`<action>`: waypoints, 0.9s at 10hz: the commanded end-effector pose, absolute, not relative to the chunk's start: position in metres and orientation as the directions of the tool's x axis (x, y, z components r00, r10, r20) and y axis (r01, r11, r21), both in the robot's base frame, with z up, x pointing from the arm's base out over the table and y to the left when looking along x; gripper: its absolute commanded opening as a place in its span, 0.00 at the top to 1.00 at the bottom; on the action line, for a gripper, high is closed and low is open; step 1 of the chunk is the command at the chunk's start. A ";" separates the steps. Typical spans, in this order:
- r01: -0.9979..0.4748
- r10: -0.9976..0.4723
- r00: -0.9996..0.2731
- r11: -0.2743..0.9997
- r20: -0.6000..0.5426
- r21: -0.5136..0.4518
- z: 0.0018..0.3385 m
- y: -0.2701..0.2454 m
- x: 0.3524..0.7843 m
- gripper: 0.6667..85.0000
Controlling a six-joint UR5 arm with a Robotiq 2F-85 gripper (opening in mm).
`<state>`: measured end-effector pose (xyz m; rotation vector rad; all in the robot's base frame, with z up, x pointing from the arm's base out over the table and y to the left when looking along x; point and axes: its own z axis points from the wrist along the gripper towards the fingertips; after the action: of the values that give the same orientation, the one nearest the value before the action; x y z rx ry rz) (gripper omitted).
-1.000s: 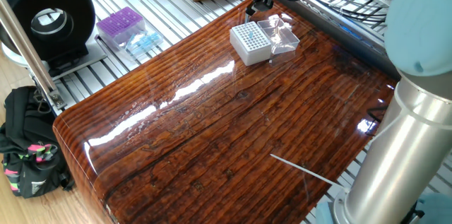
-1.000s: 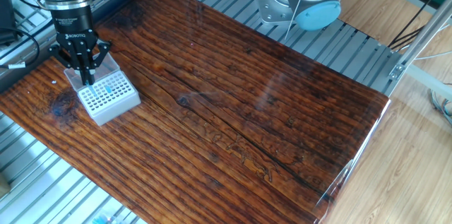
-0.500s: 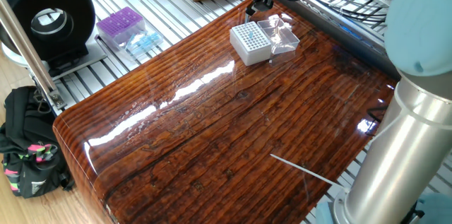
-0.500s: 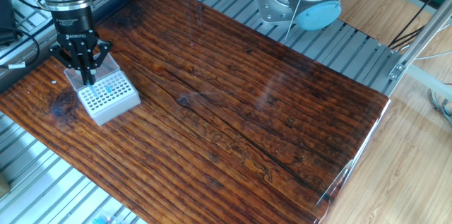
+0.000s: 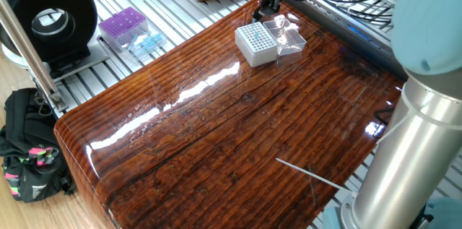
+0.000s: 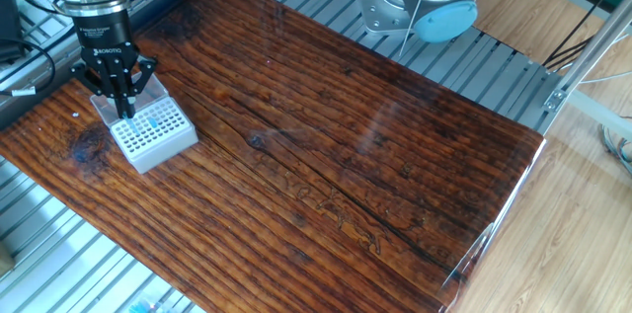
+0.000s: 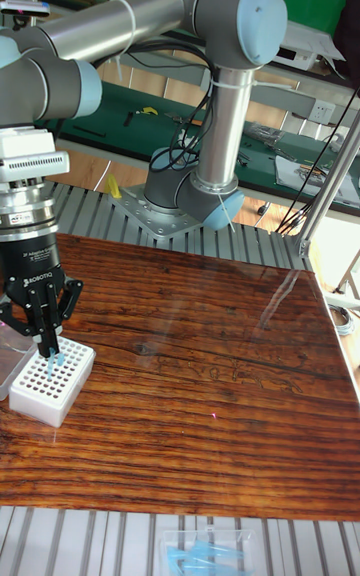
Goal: Insert a medium pipette tip into the holder for medium pipette tips
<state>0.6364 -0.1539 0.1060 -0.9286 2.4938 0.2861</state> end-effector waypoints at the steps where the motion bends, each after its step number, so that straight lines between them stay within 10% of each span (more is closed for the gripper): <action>1: -0.655 -0.555 -0.667 0.755 -0.496 0.037 0.109 -0.153 0.638 1.00; 9: -0.675 -0.579 -0.655 0.737 -0.486 0.032 0.104 -0.154 0.638 0.99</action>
<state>0.6370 -0.1536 0.1012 -0.9588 2.4950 0.2855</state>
